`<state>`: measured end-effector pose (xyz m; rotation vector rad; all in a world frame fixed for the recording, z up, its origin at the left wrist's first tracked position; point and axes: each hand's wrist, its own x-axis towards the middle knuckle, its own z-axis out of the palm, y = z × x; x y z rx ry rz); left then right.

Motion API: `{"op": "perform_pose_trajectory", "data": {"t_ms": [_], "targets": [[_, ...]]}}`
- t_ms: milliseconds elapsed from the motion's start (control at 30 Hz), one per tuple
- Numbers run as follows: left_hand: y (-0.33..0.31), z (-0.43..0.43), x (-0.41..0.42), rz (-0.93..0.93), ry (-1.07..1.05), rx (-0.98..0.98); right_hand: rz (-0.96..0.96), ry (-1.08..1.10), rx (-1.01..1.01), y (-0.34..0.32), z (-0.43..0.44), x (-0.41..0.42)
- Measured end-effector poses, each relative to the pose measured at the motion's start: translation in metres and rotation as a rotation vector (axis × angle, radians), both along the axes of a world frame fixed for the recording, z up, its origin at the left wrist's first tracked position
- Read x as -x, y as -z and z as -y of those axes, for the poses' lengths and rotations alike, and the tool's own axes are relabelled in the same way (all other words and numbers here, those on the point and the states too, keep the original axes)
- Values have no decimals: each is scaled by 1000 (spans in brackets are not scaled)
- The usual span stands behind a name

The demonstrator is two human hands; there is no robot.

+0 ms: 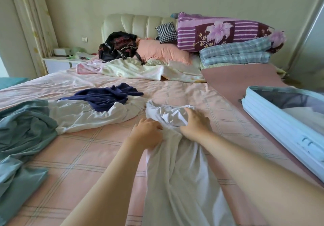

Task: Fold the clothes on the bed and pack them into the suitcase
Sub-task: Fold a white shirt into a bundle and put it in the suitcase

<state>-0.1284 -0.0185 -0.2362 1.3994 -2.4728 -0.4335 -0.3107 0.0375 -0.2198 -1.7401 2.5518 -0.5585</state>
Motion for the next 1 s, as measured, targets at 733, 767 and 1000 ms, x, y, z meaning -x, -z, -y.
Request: {"op": "perform_pose_trajectory", "data": {"t_ms": [733,767,1000], "targets": [[0,70,21,289,-100,-138,-281,-166,464,25,52,44],[3,71,18,269,-99,-142,-189,-246,384,25,50,43],[9,62,8,226,-132,-5,-222,-207,-175,31,28,34]]}}
